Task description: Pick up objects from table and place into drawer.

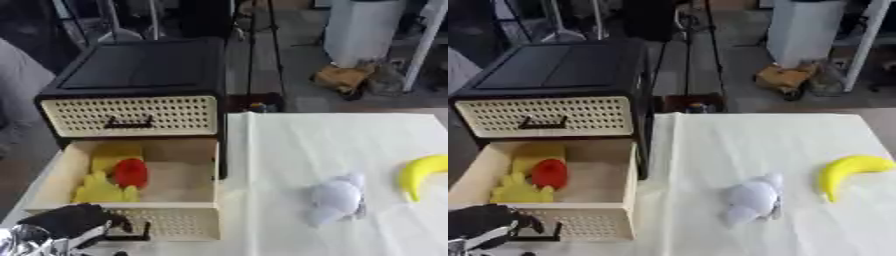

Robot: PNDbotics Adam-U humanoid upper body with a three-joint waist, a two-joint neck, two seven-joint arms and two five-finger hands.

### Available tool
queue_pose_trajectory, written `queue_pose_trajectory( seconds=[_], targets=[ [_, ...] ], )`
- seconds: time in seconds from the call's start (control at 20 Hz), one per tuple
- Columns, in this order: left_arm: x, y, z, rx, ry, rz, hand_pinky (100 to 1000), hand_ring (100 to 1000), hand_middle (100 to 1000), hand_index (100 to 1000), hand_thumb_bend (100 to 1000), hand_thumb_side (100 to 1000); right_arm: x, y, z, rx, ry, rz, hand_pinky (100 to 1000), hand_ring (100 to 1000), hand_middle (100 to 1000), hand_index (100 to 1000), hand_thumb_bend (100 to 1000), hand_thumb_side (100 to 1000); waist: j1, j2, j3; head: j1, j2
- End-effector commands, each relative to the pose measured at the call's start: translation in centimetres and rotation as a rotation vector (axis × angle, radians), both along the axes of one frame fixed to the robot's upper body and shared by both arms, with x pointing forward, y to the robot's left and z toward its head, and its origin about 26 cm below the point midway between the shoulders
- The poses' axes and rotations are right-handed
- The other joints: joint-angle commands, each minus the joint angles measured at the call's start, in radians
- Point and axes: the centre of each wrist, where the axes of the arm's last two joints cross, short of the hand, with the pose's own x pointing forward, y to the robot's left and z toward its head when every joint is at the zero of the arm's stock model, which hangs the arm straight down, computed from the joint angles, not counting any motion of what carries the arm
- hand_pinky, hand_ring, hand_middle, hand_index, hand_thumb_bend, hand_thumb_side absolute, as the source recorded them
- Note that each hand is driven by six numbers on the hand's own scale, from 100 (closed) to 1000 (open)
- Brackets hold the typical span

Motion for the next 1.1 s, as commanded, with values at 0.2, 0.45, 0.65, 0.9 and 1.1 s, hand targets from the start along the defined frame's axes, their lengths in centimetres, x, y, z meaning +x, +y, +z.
queue_pose_trajectory(
  seconds=[0.2, 0.45, 0.65, 0.9, 1.1],
  targets=[
    [-0.6, 0.7, 1.2, -0.007, -0.005, 0.029, 100, 100, 100, 976, 100, 477, -0.4, 0.0, 0.7, -0.018, -0.033, 0.004, 707, 726, 619, 744, 100, 931, -0.002, -0.022, 0.002, 0.001, -0.003],
    [-0.7, 0.7, 1.2, -0.014, -0.004, 0.031, 100, 100, 100, 976, 100, 477, -0.4, 0.0, 0.7, -0.018, -0.033, 0.004, 707, 726, 619, 744, 100, 931, -0.002, -0.022, 0.002, 0.001, -0.003],
    [-1.3, 1.0, 1.7, -0.026, -0.012, 0.021, 100, 100, 100, 974, 100, 486, -0.5, 0.0, 0.7, -0.019, -0.032, 0.001, 708, 727, 620, 744, 100, 933, -0.003, -0.024, 0.003, 0.000, -0.003],
    [-2.6, 1.6, 3.3, -0.068, -0.048, 0.003, 100, 100, 100, 968, 100, 486, -0.5, -0.1, 0.7, -0.020, -0.031, -0.002, 707, 727, 620, 744, 100, 933, -0.002, -0.023, 0.006, -0.004, -0.002],
    [-2.7, 2.2, 4.2, -0.115, -0.080, -0.028, 100, 100, 100, 966, 100, 495, -0.5, -0.1, 0.6, -0.020, -0.031, -0.003, 707, 728, 620, 744, 100, 933, -0.003, -0.022, 0.009, -0.009, 0.000]
  ],
)
